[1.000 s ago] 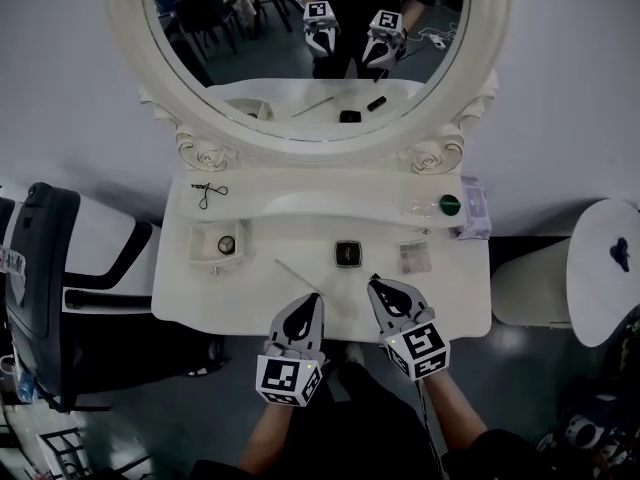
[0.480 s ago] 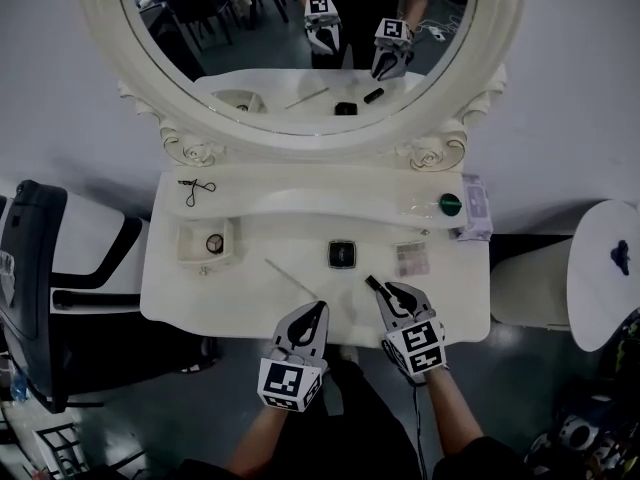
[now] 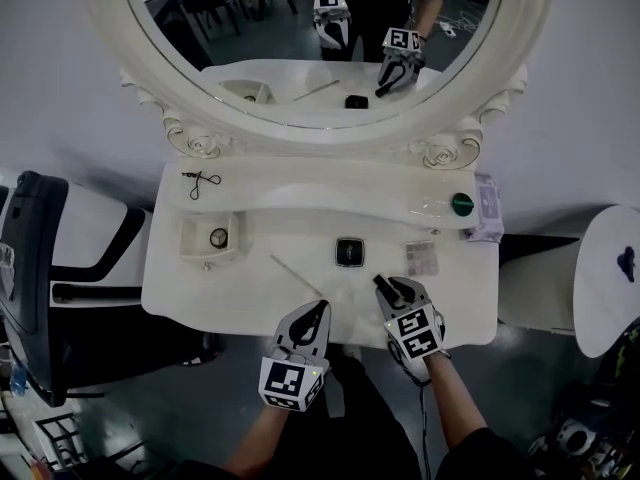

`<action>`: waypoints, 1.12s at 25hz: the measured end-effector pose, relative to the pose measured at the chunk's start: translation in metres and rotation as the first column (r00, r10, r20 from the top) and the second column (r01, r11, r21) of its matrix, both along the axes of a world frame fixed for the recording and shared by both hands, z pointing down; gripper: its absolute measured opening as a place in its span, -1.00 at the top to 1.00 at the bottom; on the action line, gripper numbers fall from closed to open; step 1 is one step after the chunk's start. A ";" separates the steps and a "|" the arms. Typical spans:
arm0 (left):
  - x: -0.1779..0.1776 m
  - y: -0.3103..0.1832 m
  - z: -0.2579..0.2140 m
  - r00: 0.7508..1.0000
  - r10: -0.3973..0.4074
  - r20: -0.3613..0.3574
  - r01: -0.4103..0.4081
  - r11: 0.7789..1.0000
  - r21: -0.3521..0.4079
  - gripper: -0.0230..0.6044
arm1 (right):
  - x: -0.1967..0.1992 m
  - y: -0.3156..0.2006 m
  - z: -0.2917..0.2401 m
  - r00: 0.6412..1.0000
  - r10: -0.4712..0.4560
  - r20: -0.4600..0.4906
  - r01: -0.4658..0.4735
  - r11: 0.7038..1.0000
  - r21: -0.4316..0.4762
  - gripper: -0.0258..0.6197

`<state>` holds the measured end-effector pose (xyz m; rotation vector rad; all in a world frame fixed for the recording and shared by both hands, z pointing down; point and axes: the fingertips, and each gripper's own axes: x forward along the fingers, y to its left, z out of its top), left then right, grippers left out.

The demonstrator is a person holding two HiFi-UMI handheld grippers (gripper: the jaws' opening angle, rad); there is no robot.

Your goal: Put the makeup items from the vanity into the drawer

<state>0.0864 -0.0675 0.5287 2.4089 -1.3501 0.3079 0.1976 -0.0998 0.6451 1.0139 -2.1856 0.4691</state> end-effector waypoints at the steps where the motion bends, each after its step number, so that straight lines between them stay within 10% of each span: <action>1: -0.001 0.000 0.000 1.000 -0.002 0.000 0.002 1.000 0.000 0.88 | 0.000 0.000 0.003 1.000 -0.004 -0.006 0.004 1.000 -0.006 0.59; 19: -0.038 0.003 -0.016 0.992 -0.124 0.013 0.123 0.992 0.007 0.88 | -0.008 0.000 -0.020 0.997 -0.006 0.073 0.005 1.000 0.010 0.59; 28: -0.127 0.004 -0.040 0.959 -0.285 -0.006 0.284 0.957 0.055 0.88 | -0.108 -0.010 -0.078 0.975 -0.122 0.184 0.102 0.989 0.111 0.59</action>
